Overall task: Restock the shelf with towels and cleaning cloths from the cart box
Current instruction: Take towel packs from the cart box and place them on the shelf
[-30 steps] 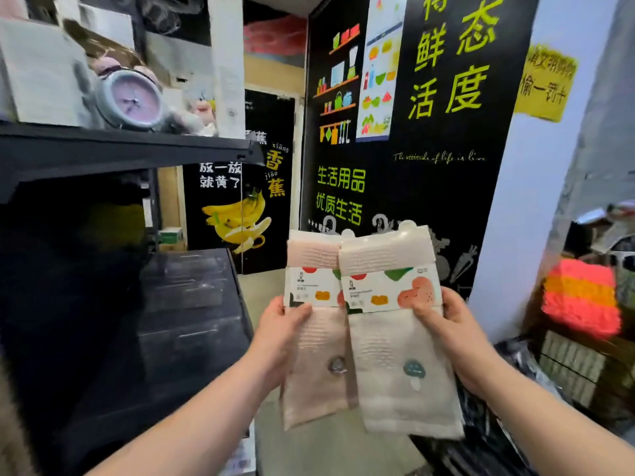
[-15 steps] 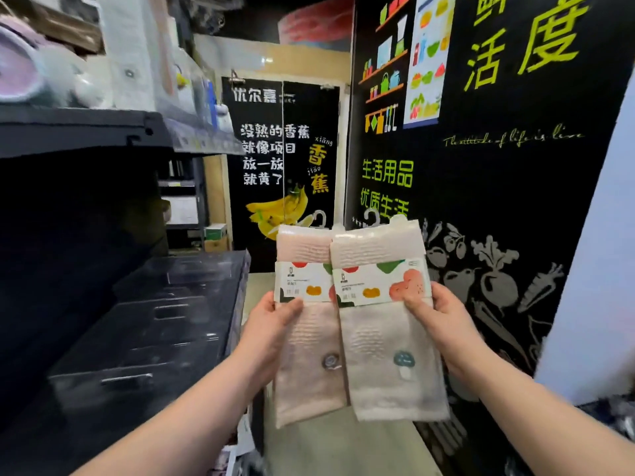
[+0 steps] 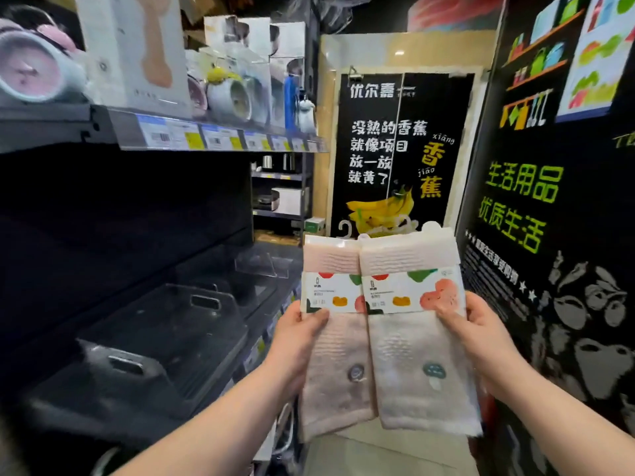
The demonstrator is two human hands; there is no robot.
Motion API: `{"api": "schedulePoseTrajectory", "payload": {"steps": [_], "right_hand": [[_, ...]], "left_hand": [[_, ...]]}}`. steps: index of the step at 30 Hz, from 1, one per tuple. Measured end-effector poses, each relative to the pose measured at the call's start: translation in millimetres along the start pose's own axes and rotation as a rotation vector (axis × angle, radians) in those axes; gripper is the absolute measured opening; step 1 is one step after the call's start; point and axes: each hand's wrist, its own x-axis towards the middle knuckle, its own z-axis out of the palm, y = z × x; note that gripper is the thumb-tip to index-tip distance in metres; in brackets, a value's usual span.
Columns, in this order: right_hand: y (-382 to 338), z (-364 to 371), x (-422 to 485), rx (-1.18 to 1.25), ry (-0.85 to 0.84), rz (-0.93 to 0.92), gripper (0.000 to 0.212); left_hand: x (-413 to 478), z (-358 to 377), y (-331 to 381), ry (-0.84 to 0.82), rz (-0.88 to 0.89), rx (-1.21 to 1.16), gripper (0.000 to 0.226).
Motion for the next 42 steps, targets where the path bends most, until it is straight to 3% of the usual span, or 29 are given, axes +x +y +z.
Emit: {"api": "schedulePoseTrajectory", "payload": {"steps": [5, 11, 15, 18, 19, 22, 25, 34, 36, 39, 42], "right_hand": [[20, 33, 54, 0.058, -0.113, 0.017, 0.013], [31, 73, 142, 0.004, -0.227, -0.015, 0.029], [25, 112, 204, -0.046, -0.297, -0.095, 0.071], [32, 146, 245, -0.027, -0.342, -0.105, 0.082], [36, 156, 257, -0.011, -0.352, -0.099, 0.08], [48, 192, 286, 0.075, -0.413, -0.08, 0.03], [63, 227, 310, 0.112, -0.498, -0.051, 0.034], [57, 342, 325, 0.274, -0.894, -0.043, 0.01], [45, 367, 316, 0.321, -1.001, -0.05, 0.026], [34, 398, 298, 0.404, -1.129, -0.031, 0.014], [31, 422, 275, 0.474, -1.295, 0.037, 0.026]], "left_hand": [[47, -17, 0, 0.132, 0.037, -0.002, 0.01], [133, -31, -2, 0.2, 0.064, -0.051, 0.012], [190, -44, 14, 0.25, 0.119, -0.072, 0.017], [224, -60, 34, 0.28, 0.169, -0.04, 0.011], [230, -65, 40, 0.287, 0.182, -0.036, 0.01], [246, -81, 52, 0.349, 0.221, -0.018, 0.01], [253, -101, 62, 0.433, 0.266, -0.003, 0.015], [215, -147, 96, 0.789, 0.394, -0.012, 0.018], [198, -153, 102, 0.884, 0.45, -0.028, 0.023], [170, -155, 108, 0.997, 0.541, -0.012, 0.016], [139, -160, 107, 1.115, 0.582, -0.033, 0.012]]}}
